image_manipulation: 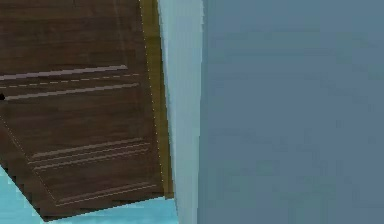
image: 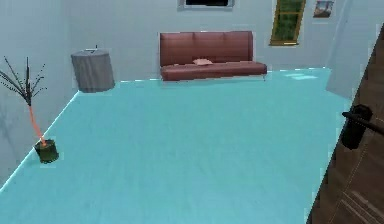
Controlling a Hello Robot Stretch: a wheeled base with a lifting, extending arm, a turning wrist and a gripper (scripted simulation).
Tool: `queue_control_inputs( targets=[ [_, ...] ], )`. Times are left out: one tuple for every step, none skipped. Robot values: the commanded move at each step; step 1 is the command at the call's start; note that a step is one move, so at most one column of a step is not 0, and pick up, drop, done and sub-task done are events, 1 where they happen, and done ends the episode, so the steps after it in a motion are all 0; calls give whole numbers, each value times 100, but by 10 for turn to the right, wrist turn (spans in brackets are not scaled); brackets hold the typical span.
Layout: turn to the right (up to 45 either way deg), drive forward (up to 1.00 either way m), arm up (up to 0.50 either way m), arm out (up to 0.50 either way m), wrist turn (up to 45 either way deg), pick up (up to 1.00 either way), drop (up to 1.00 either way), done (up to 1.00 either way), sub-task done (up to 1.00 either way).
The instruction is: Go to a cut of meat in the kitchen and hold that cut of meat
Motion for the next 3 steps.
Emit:
queue_control_inputs(
  targets=[
    [180,0,0,0,0,0,0,0,0],
    [0,100,0,0,0,0,0,0,0],
    [60,0,0,0,0,0,0,0,0]
  ],
)
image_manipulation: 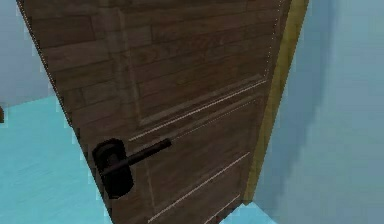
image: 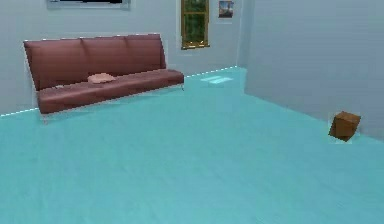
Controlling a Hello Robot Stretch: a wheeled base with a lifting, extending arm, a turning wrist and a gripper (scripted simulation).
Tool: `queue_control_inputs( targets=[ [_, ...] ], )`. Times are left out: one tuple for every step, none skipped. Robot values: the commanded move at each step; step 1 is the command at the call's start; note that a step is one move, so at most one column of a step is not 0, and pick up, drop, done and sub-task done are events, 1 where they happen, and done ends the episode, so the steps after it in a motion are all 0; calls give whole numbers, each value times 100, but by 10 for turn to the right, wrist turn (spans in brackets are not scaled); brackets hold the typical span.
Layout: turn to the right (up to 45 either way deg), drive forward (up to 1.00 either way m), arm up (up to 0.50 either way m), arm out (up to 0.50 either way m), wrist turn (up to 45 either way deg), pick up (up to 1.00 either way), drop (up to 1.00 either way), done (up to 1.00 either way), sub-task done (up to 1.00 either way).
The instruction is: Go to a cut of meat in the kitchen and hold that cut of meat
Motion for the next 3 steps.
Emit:
queue_control_inputs(
  targets=[
    [0,10,0,0,0,0,0,0,0],
    [60,0,0,0,0,0,0,0,0],
    [0,30,0,0,0,0,0,0,0]
  ],
)
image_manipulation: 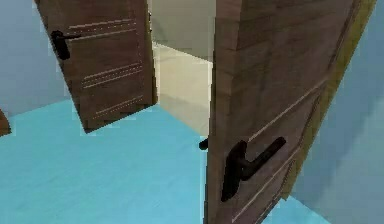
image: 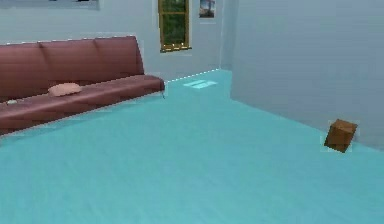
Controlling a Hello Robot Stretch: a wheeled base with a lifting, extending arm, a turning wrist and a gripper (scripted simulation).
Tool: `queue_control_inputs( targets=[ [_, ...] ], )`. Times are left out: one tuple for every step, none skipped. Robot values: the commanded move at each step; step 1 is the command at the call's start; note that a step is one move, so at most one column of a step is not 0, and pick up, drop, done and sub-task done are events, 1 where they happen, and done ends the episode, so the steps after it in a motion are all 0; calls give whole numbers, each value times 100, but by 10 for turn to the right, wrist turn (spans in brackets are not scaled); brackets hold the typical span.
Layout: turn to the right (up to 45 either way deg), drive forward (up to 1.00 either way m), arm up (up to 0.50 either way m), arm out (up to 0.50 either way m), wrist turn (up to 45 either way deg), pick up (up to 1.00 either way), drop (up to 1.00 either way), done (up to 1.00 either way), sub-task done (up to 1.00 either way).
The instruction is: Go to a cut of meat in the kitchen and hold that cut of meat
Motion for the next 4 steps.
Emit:
queue_control_inputs(
  targets=[
    [-450,0,0,0,0,0,0,0,0],
    [-30,0,0,0,0,0,0,0,0],
    [0,20,0,0,0,0,0,0,0],
    [450,0,0,0,0,0,0,0,0]
  ],
)
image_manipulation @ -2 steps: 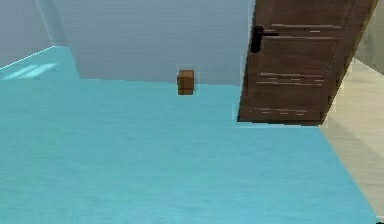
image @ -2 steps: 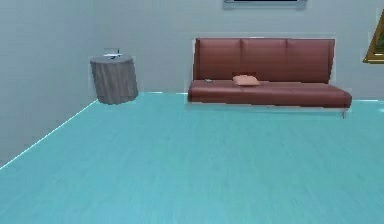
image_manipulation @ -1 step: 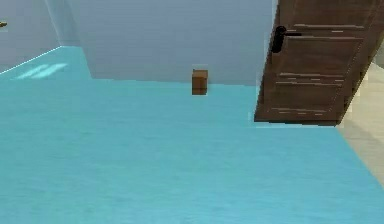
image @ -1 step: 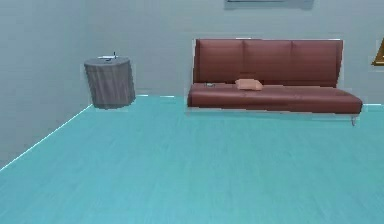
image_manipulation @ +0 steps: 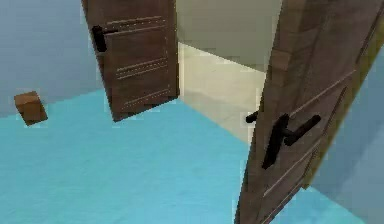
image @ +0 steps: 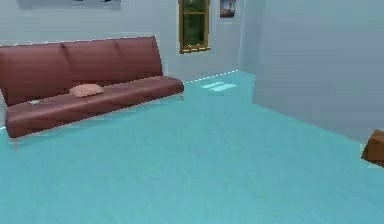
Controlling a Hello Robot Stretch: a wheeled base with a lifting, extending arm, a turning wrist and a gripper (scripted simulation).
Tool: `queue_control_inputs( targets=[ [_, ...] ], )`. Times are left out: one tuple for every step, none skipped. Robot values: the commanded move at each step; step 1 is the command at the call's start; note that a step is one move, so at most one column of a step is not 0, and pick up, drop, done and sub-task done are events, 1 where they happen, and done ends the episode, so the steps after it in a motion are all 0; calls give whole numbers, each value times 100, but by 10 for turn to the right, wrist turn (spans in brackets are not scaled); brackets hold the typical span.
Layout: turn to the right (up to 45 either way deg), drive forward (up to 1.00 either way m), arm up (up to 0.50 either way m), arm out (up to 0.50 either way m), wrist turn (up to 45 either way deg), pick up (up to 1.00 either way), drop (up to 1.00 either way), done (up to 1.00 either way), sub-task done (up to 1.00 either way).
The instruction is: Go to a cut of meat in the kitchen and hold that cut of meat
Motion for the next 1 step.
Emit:
queue_control_inputs(
  targets=[
    [450,0,0,0,0,0,0,0,0]
  ],
)
